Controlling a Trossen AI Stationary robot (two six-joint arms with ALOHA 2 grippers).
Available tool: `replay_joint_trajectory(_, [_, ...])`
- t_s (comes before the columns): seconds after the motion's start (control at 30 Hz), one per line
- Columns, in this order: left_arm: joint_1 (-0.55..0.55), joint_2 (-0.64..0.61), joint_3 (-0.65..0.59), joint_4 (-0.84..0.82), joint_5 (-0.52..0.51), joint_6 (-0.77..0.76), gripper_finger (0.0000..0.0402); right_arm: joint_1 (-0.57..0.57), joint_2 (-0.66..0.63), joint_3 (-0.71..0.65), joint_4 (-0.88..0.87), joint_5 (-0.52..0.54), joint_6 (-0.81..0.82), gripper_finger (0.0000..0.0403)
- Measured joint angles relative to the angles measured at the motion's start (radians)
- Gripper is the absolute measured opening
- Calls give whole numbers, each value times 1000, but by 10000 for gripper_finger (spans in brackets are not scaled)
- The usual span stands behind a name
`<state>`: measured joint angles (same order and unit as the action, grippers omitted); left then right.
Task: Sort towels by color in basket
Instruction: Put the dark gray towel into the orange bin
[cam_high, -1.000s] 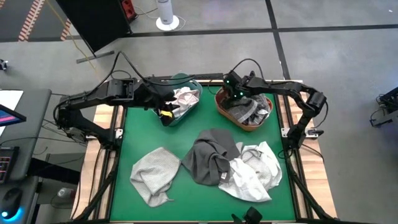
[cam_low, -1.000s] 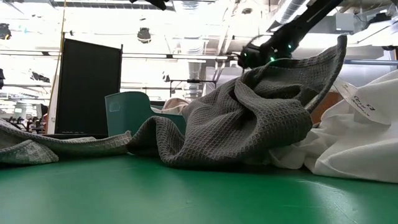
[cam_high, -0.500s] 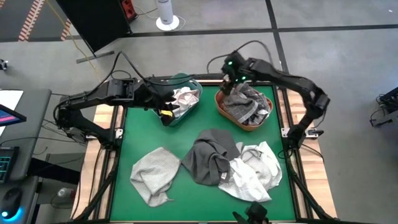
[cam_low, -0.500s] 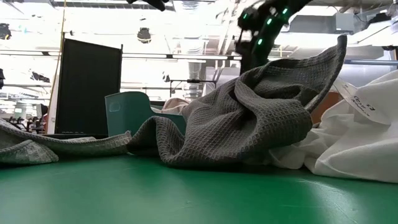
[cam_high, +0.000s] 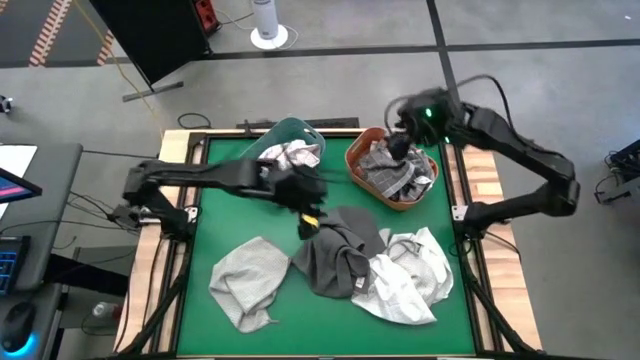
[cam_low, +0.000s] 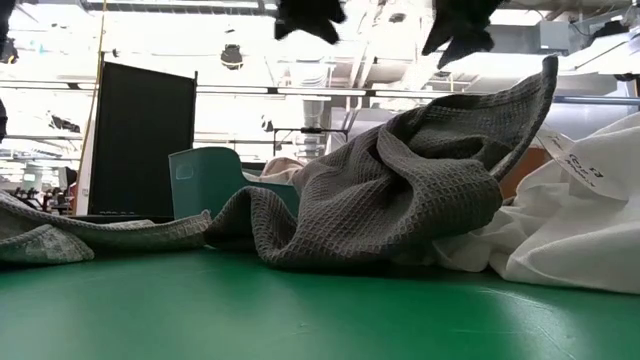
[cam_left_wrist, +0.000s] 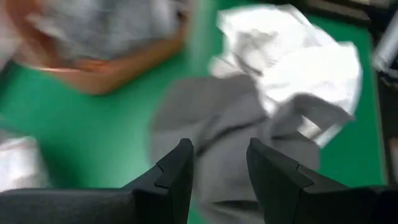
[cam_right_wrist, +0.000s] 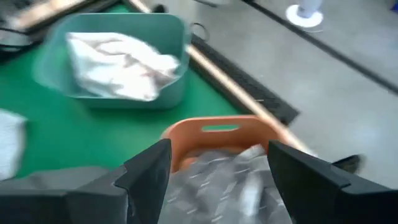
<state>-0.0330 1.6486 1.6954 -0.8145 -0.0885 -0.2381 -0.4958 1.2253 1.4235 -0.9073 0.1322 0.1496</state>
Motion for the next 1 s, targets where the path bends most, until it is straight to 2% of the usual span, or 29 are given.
replay_joint_trajectory(0.17, [6,138,0,81,180,9,139,129,-138,-133,0,19,118,295])
replay_joint_trajectory(0.47, [6,352,0,156,182,126,139,387,-301,-288,-20,215,332,295])
replay_joint_trajectory(0.63, [6,438,0,153,270,122,139,485,-320,-290,-52,316,405,295])
replay_joint_trajectory(0.77, [6,470,-1,151,275,122,134,522,-315,-290,-52,367,431,295])
replay_joint_trajectory(0.83, [6,465,-1,165,264,132,112,523,-309,-290,-53,368,451,295])
replay_joint_trajectory(0.93, [6,438,-1,168,216,145,41,532,-307,-290,-66,367,476,295])
replay_joint_trajectory(1.0, [13,414,-1,175,193,148,13,541,-313,-290,-71,367,483,295])
